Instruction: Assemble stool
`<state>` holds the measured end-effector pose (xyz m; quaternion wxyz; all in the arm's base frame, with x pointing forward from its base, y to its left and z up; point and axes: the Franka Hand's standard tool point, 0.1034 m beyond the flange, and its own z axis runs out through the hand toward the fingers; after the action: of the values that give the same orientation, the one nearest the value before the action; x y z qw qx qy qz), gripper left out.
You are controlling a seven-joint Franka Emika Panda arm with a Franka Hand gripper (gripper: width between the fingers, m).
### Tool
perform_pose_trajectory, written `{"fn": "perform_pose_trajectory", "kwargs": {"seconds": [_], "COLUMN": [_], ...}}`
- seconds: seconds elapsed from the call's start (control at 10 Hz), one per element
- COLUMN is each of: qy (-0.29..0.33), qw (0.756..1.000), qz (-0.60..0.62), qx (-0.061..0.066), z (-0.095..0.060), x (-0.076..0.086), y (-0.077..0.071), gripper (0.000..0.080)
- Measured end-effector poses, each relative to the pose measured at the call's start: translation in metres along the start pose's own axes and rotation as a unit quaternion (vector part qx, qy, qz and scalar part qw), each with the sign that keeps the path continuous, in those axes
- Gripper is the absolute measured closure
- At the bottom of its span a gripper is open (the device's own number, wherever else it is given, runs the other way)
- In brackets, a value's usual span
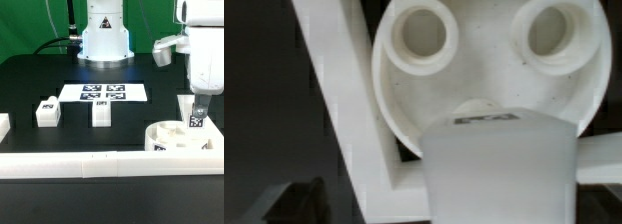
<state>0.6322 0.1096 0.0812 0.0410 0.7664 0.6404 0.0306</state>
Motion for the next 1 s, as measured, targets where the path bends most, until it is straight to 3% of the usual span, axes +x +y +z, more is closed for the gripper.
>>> {"fn": "perform_pose_trajectory", "kwargs": {"seconds": [0.1, 0.2, 0.3, 0.4, 0.5, 0.7, 1.0], "qy": [0.000, 0.000, -0.001, -0.001, -0.001, 0.000, -0.002], "qw": [1.000, 1.000, 1.000, 1.000, 1.000, 0.999, 0.981], "qz": [0.007, 0.009, 0.010, 0.019, 0.029, 0.049, 0.196], "qx": [0.000, 0.001, 0.001, 0.001, 0.001, 0.002, 0.003], "z": [0.0003, 0.0007, 0.0008, 0.0007, 0.0007, 0.0008, 0.0011], "x": [-0.0003, -0.0029, -0.0035, -0.0037, -0.0041, -0.0040, -0.0032], "y": [-0.0001, 0.0006, 0.0007, 0.0008, 0.0008, 0.0006, -0.0015], "gripper": [0.0150, 0.0282, 0.0282, 0.0422, 0.0460, 0.0460, 0.0460]}}
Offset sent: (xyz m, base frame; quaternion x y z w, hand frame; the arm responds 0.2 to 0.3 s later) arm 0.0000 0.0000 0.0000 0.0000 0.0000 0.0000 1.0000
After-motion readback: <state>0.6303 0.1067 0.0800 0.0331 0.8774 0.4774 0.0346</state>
